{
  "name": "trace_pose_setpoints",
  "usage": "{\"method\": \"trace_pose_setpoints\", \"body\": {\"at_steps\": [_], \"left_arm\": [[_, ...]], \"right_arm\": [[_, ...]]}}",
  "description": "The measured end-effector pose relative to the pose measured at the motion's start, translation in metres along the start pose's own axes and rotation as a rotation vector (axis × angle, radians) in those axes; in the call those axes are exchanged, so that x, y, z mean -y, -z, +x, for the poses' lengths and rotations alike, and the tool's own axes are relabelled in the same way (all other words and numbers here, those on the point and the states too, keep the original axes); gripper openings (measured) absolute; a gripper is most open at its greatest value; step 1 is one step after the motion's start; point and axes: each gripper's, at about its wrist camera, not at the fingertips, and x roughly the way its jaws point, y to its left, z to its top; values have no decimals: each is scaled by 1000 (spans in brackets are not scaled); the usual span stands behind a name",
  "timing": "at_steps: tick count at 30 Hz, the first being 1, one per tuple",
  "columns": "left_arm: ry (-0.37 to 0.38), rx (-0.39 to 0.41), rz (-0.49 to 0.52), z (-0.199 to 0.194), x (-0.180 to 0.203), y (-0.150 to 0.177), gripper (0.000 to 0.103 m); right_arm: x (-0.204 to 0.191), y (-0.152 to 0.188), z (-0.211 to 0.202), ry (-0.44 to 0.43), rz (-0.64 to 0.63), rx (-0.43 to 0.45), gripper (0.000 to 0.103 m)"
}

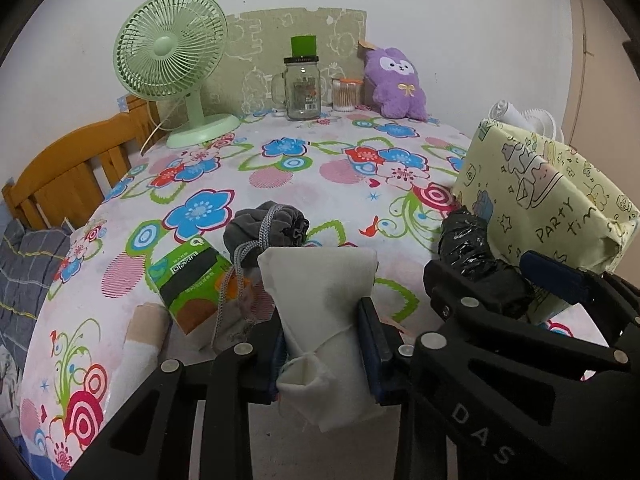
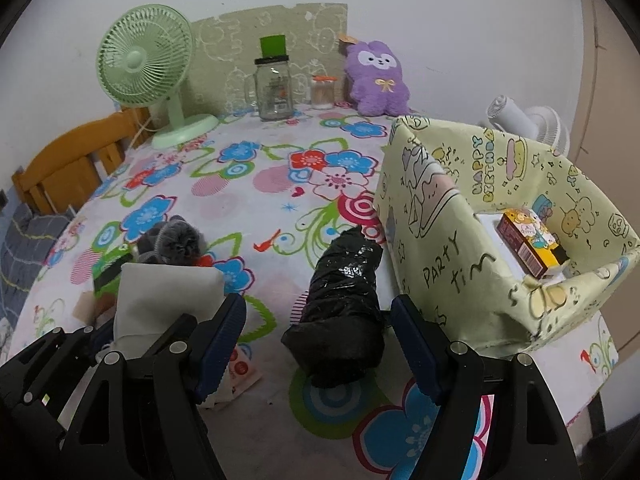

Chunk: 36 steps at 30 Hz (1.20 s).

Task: Organize soft objects
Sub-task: 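Grasp the white tissue pack with the left tool while the right tool holds the black item, then carry the white pack with the left tool while the right tool carries the black item to the gift box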

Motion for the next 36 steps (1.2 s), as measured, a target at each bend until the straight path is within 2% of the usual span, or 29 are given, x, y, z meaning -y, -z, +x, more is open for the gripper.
{"method": "trace_pose_setpoints", "body": {"at_steps": [5,10,15,26,36], "left_arm": [[-7,3,15,1,3,2,33],[16,-4,7,1,1,3,33],[28,-9,-3,0,0,3,33],[46,-5,-16,-9,0,0,30],[33,32,-31,-33,0,-9,29]], "right_arm": [[1,3,9,-23,45,-33,63],[0,2,13,-54,54,-50,38],[-3,1,12,-63,51,-55,30],[-4,-2,0,-77,30,-46,26],[-5,-13,-22,-90,8,-8,26]]}}
